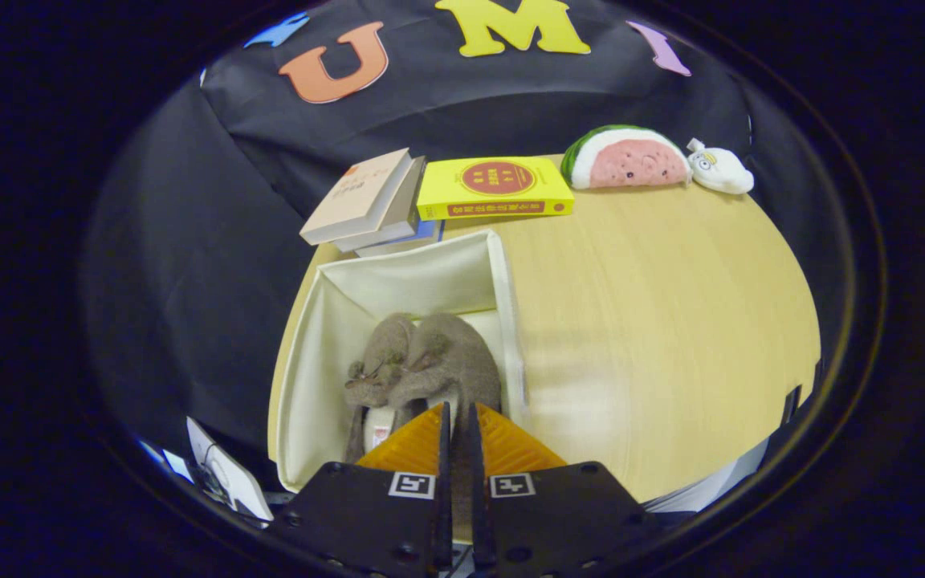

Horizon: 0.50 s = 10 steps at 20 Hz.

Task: Open the storage box then place both shoes into the box .Put the left shoe in first, then the right shoe, with the right side of both shoes facing outward in a uniform manner.

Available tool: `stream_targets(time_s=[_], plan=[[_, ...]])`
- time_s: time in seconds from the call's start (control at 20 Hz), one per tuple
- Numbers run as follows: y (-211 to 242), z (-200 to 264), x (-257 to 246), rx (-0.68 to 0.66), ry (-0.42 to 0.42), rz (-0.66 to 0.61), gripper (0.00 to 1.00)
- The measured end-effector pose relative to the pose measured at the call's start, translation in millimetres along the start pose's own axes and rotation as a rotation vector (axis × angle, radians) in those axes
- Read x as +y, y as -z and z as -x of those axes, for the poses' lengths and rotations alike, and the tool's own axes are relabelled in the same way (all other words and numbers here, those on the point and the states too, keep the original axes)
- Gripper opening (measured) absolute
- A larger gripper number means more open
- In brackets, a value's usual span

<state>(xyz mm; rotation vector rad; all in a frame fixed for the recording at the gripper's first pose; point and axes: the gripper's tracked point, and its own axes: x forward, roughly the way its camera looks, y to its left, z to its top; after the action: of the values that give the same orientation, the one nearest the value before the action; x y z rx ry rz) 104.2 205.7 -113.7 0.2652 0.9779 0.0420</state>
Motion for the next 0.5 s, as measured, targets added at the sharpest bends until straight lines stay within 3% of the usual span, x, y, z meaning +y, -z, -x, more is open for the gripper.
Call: stream_targets(time_s=[0.1,0.15,0.35,0.45,0.5], plan=[[-6,6,-1,-0.043,-0.001,-0.001,0.05],[-7,7,-2,-0.058,-0.003,0.004,0.13],[-11,20,-5,-0.124,-0.035,0.011,0.22],[-19,27,-11,-0.187,-0.036,0.016,0.38],[-23,32,-18,-0.225,-0.025,0.019,0.59]])
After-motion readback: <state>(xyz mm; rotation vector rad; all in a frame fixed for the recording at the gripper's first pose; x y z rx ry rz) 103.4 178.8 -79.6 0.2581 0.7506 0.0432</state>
